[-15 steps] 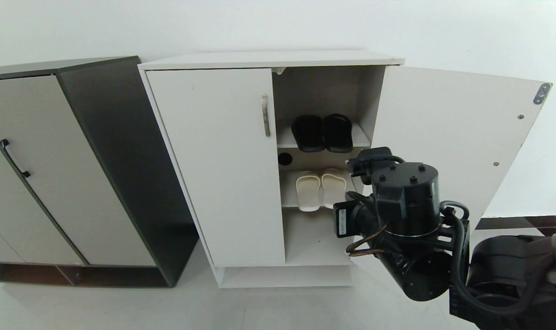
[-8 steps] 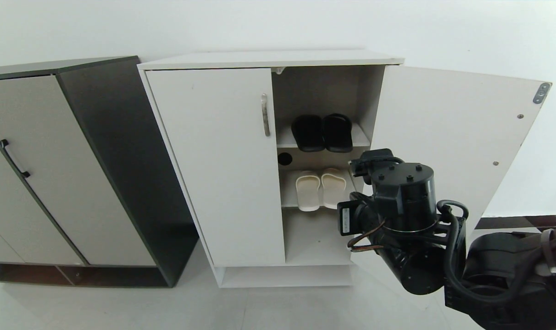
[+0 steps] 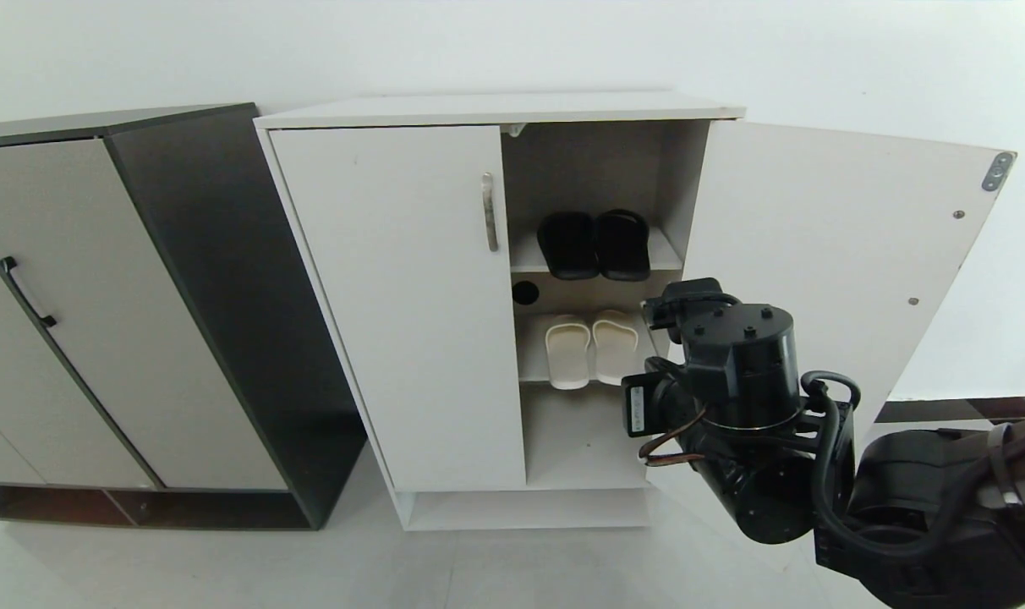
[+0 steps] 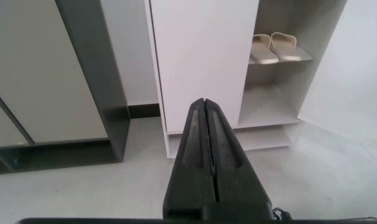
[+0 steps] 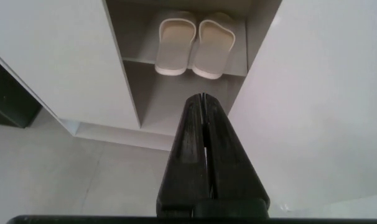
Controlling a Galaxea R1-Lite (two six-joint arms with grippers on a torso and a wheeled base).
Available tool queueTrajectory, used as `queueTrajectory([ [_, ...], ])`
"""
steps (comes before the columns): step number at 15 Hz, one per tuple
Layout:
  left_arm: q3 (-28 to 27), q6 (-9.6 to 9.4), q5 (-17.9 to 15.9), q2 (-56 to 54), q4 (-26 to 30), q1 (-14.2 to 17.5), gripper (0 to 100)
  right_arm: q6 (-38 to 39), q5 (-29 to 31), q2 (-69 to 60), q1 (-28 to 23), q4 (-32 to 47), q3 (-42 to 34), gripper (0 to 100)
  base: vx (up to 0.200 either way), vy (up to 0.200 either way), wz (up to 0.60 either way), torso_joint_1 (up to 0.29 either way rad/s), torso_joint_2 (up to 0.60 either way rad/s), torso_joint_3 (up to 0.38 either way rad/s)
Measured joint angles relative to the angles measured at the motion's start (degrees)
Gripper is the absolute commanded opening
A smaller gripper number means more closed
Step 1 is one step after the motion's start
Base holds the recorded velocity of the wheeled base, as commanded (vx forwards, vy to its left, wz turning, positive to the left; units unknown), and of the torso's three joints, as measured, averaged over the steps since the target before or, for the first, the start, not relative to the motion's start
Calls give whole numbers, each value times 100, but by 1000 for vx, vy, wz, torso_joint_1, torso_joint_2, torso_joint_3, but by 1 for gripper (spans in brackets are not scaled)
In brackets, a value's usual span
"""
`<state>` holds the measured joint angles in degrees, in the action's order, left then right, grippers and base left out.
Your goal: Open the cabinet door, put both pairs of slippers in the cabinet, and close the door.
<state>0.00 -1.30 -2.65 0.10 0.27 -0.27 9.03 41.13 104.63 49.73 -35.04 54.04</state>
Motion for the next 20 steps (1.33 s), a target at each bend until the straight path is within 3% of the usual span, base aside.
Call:
queueTrajectory([
  [8, -2, 0, 0, 0, -6, 0, 0, 0, 0, 30, 7, -5, 4, 0, 0, 0, 0, 41, -370, -331],
  [20, 0, 7, 2, 0, -2, 0, 0, 0, -7, 44, -37, 0, 0, 0, 0, 0, 0, 154, -478, -323],
])
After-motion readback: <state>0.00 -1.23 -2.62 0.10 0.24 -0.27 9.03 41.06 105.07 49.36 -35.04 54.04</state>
